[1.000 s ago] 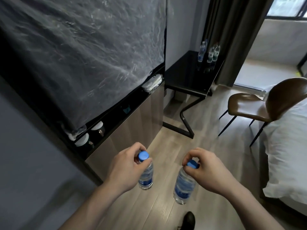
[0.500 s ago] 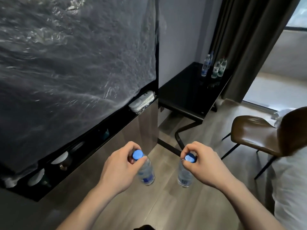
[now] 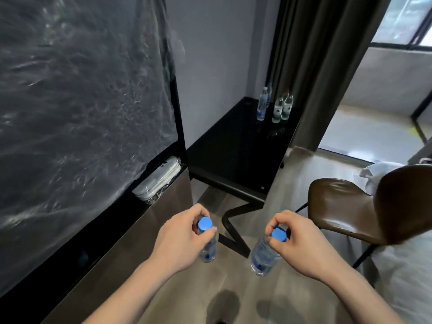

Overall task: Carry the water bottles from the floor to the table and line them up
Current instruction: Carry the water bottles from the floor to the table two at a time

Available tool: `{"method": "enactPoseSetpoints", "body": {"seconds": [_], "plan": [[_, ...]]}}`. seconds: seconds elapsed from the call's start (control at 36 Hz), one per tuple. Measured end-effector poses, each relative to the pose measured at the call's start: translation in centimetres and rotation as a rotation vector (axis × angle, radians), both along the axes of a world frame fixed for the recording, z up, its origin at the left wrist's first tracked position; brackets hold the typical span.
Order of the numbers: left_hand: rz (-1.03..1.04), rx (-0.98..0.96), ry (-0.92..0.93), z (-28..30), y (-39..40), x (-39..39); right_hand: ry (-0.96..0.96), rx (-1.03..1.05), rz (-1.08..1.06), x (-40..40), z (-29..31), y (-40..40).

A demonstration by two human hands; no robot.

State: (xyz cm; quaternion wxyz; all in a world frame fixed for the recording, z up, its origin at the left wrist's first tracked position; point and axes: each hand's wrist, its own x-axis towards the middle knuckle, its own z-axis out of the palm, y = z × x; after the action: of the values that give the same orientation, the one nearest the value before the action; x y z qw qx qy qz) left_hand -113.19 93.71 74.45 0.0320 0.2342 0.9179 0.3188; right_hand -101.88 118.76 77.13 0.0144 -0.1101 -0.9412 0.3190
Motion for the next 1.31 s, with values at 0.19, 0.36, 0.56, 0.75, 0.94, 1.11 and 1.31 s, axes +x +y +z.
{"method": "enactPoseSetpoints", "body": {"seconds": [0.19, 0.36, 0.56, 0.75, 0.94, 1.11, 1.31], "plan": [[-0.081, 0.015, 0.022, 1.1, 8.5, -6.7, 0.043, -0.018, -0.077, -4.6, -0.2, 7.2], [-0.086, 0.039, 0.018, 0.8, 15.2, -11.2, 0.058, -0.057, -0.098, -8.7, -1.2, 14.4], [-0.009, 0.044, -0.023, -0.6, 23.1, -14.1, 0.004, -0.065, -0.004, -13.5, -1.9, 23.2], [0.139, 0.058, -0.034, -0.9, 29.9, -16.1, -0.048, -0.036, 0.14, -19.0, -1.2, 31.7], [0.273, 0.076, -0.068, -1.5, 33.6, -18.1, -0.035, 0.029, 0.246, -25.2, -1.1, 37.2], [0.29, -0.004, -0.099, -2.2, 35.8, -22.3, -0.057, -0.015, 0.275, -30.6, -1.8, 40.8], [0.25, -0.08, -0.135, -3.7, 37.9, -28.1, -0.09, -0.037, 0.293, -36.1, -3.0, 43.0]]}}
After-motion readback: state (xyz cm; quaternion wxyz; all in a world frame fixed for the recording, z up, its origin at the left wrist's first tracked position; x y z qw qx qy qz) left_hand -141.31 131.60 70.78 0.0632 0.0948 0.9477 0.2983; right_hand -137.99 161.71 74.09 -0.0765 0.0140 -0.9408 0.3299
